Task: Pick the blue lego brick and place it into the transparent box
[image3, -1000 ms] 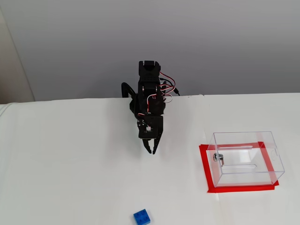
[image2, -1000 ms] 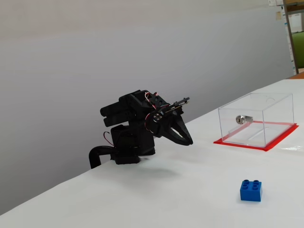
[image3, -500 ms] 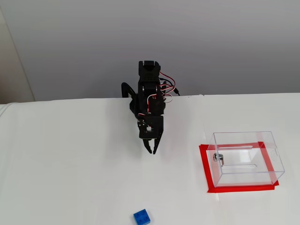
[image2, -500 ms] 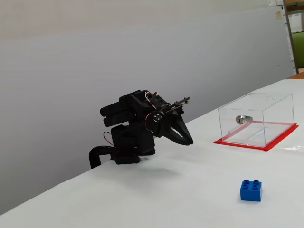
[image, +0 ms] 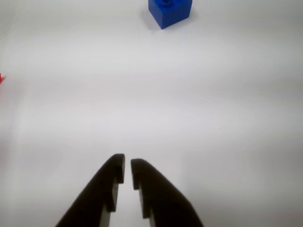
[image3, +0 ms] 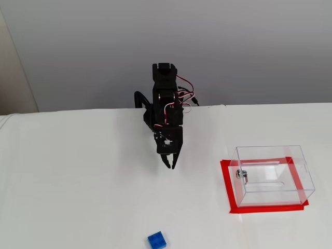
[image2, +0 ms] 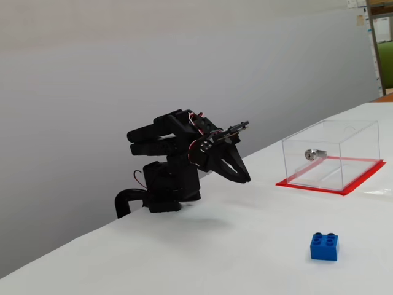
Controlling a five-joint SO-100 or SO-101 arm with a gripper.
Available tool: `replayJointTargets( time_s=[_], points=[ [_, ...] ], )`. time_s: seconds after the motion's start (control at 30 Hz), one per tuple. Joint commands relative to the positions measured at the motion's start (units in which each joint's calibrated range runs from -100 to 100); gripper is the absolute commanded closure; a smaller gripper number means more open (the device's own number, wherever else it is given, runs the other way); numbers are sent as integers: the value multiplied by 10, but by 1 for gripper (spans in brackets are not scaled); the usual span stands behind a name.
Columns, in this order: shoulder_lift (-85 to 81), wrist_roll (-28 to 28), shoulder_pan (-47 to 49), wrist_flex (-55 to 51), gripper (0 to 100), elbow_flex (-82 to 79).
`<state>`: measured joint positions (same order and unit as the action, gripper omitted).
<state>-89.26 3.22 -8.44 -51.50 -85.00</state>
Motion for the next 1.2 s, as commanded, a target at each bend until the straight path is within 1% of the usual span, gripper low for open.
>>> replayJointTargets(
  time_s=[0.0,0.3,0.53,0.7,0.9,1.17],
  points=[
    [45,-3,-22,1,98,71],
    [157,-3,-74,24,99,173],
    [275,-3,-93,83,99,241],
    [381,-2,-86,89,98,320],
    [487,-2,-39,88,98,415],
    [558,1,3,88,98,518]
  ],
)
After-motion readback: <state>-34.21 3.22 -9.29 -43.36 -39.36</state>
